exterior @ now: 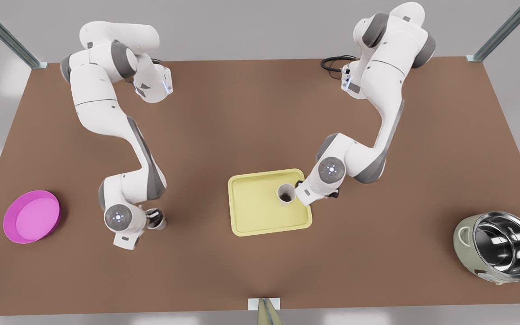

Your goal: Use the left arm to pick up the white IKEA cup from the tray and place it on the middle-left position; use the right arm to pick up the white IKEA cup from the tray and place it on the middle-right position

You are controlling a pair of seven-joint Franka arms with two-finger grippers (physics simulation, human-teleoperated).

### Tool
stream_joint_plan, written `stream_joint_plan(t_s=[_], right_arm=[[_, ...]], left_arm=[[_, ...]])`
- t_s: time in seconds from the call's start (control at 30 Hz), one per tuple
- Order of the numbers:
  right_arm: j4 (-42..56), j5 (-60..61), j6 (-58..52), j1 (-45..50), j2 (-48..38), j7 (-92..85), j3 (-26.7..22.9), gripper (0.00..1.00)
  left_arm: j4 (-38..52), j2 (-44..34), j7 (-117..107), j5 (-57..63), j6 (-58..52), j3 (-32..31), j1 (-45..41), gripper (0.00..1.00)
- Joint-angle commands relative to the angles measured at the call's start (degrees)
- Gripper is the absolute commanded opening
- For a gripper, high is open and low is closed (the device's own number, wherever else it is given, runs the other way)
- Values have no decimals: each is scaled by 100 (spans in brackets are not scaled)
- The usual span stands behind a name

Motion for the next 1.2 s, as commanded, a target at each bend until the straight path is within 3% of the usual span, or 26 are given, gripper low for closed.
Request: stream_joint_plan(t_s=[0.0,0.13,0.3,0.43,0.5,0.57,0.6,0.63,0.67,0.77,0.8,0.83,0.87,0.97,1.03,1.17], right_arm=[[26,366,-864,-8,-154,-779,-3,100],[26,884,-1778,-17,-979,-744,-39,100],[26,963,-2069,-105,-2429,1673,-179,100],[35,981,-2402,-105,-2799,1375,-741,100],[-439,972,-2227,-237,-3194,1155,-654,100],[-1600,972,-1392,-289,-3836,1155,-636,100],[-1583,964,-1409,-360,-3801,1137,-548,100],[-1565,963,-1462,-333,-3775,1128,-548,100],[-1574,972,-1497,-325,-3775,1137,-548,100],[-1547,1174,-1532,-342,-3766,927,-548,100],[-1530,1183,-1532,-351,-3757,671,-583,100],[-1433,1174,-1532,-360,-3731,662,-610,100],[-1433,1139,-1532,-351,-3722,724,-592,100],[-1433,1139,-1524,-360,-3669,724,-592,100],[-1433,1139,-1524,-360,-3669,715,-592,100],[-1433,1201,-1532,-369,-3625,715,-741,100]], left_arm=[[-5,33,-1322,39,244,-6,-68,100],[30,323,-1683,126,675,3,-288,100],[-163,402,-1779,285,789,3,-323,100],[-243,560,-1779,276,1053,11,-332,100],[-207,762,-1814,276,1351,11,-332,100],[-181,956,-1894,276,1703,11,-332,100],[-172,965,-1972,276,1773,11,-332,100],[-137,982,-1999,259,1782,12,-332,72],[-67,965,-1990,250,1773,20,-332,54],[4,938,-1973,267,1712,20,-323,51],[12,938,-1964,267,1694,20,-323,42],[12,938,-1964,267,1694,20,-314,24],[12,938,-1973,250,1694,20,-323,15],[4,912,-1982,267,1607,29,-305,13],[557,833,-1736,259,500,47,-209,13],[584,587,12,250,191,47,845,13]])
